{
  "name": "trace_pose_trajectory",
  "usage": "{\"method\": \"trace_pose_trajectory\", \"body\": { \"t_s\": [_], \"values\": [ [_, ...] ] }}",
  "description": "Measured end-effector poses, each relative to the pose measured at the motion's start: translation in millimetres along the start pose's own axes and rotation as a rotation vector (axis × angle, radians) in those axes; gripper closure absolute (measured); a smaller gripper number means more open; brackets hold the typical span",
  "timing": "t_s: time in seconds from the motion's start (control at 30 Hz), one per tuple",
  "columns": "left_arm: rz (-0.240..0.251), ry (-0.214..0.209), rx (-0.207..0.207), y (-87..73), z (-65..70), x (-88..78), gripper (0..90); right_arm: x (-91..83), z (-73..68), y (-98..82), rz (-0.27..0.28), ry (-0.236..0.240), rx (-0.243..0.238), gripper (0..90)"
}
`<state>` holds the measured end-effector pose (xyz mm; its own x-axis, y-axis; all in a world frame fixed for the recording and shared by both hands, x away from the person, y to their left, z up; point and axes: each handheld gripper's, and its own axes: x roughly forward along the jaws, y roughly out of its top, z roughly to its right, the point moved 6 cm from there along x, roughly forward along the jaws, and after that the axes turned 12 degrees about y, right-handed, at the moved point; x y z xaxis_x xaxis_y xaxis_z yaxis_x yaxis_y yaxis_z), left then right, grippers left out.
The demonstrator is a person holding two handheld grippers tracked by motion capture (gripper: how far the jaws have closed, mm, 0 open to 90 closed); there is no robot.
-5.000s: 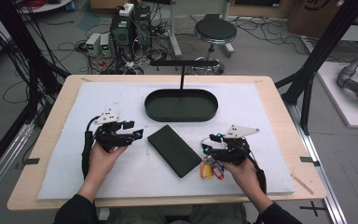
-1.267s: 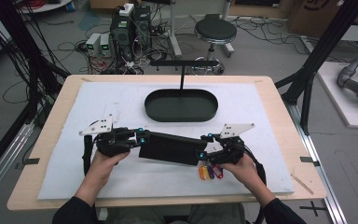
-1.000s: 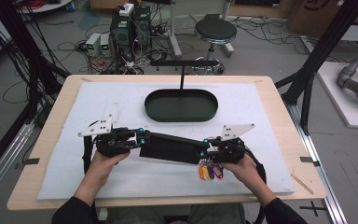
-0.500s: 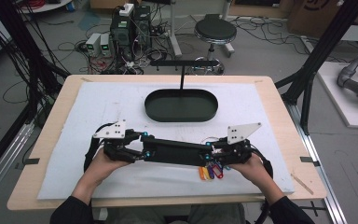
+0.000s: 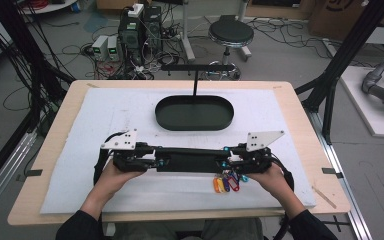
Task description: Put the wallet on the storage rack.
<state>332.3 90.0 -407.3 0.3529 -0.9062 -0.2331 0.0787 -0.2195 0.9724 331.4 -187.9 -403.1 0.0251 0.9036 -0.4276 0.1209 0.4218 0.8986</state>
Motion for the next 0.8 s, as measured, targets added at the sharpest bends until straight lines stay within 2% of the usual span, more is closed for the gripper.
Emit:
{"method": "trace_pose_trajectory", "body": {
  "t_s": [0.2,0.23,0.27,0.3,0.37,0.4,0.43,0.5,0.53,0.6,0.7,0.77,0.8],
  "values": [
    [0.014,0.063,0.001,3.8,-6.2,2.6,74.4,-16.7,7.0,1.8,0.064,-0.086,0.032,54.0],
    [0.025,0.088,-0.002,5.6,-9.7,2.6,74.4,-24.7,11.4,0.5,0.075,-0.144,0.043,48.6],
    [0.025,0.088,-0.002,5.6,-9.7,2.6,74.4,-24.7,11.4,0.5,0.075,-0.144,0.043,48.6],
    [0.034,0.103,-0.005,7.2,-11.9,2.6,74.5,-32.4,15.6,-0.9,0.091,-0.196,0.061,46.1],
    [0.038,0.121,-0.002,9.4,-15.0,2.7,74.5,-40.1,20.3,-2.9,0.105,-0.261,0.073,42.8],
    [0.041,0.134,-0.003,11.0,-16.4,3.3,74.5,-40.1,20.3,-2.9,0.105,-0.261,0.073,42.8],
    [0.045,0.145,0.000,12.8,-18.0,4.0,74.5,-49.5,25.2,-7.4,0.127,-0.326,0.095,42.9],
    [0.047,0.157,-0.001,15.5,-20.0,5.5,74.4,-52.2,26.8,-9.6,0.129,-0.344,0.107,43.0],
    [0.047,0.167,-0.001,16.9,-21.2,6.4,74.4,-59.7,31.5,-15.7,0.134,-0.383,0.125,43.0],
    [0.052,0.186,0.003,19.5,-23.1,8.7,74.5,-62.0,32.2,-17.5,0.135,-0.395,0.138,42.3],
    [0.045,0.208,0.004,23.1,-26.0,12.4,74.5,-75.0,37.5,-23.8,0.142,-0.470,0.161,40.8],
    [0.043,0.234,0.012,27.3,-29.6,17.7,74.4,-80.0,39.9,-27.3,0.141,-0.502,0.175,39.9],
    [0.043,0.234,0.012,27.3,-29.6,17.7,74.4,-80.0,39.9,-27.3,0.141,-0.502,0.175,39.9]
  ]
}}
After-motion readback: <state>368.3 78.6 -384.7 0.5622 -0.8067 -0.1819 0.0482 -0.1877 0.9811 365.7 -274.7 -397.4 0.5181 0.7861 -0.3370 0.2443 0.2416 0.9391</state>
